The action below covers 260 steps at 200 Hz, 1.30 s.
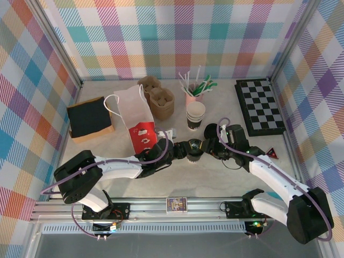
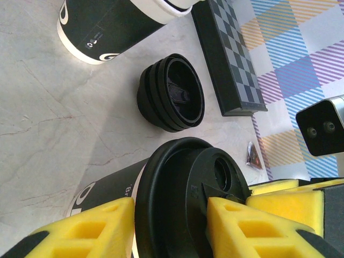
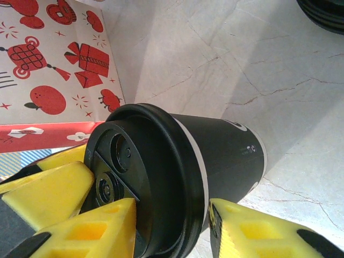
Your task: Pack the takeout coffee
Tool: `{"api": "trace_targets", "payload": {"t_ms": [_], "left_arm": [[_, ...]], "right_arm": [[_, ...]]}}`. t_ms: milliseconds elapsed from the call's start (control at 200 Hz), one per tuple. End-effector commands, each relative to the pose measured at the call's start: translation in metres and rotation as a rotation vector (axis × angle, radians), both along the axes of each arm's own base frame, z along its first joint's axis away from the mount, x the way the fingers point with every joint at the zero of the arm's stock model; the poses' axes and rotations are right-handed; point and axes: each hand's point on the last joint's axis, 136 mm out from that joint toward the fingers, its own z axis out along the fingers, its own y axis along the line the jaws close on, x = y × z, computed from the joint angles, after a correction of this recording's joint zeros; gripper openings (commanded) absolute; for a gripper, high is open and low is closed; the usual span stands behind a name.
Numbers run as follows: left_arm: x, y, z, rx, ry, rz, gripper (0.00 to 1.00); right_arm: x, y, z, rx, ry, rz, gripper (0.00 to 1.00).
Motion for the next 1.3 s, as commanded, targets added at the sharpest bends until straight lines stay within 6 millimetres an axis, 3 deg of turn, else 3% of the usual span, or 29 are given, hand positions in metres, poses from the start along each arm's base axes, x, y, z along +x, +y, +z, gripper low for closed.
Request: {"api": "trace_targets", "payload": {"t_ms": [0, 385, 690, 985, 1095, 1295], "left_arm": [[-0.028, 0.025, -0.077, 0.226, 0.134, -0.045, 0.39], [-0.034, 0.025, -0.089, 0.25, 0.139, -0.055, 0.39], [-0.037, 0.032, -0.098, 0.265, 0.147, -0.042, 0.39], [-0.035, 0.027, -0.097, 0.256, 0.147, -0.047, 0.39], [-0.035, 0.025, -0.094, 0.252, 0.146, -0.053, 0.39], [-0.032, 0.02, -0.079, 0.232, 0.129, -0.053, 0.43]], "right_arm": [[-0.014, -0.014, -0.03, -0.086, 0.063, -0.019, 0.41], [-0.013, -0.011, -0.021, -0.081, 0.035, 0.004, 0.44], [-0.019, -0.016, -0.045, -0.102, 0.08, -0.019, 0.43], [-0.025, -0.021, -0.063, -0.115, 0.109, -0.03, 0.42], [-0.025, -0.02, -0.057, -0.106, 0.101, -0.027, 0.42], [-0.017, -0.015, -0.016, -0.069, 0.023, -0.018, 0.43]]}}
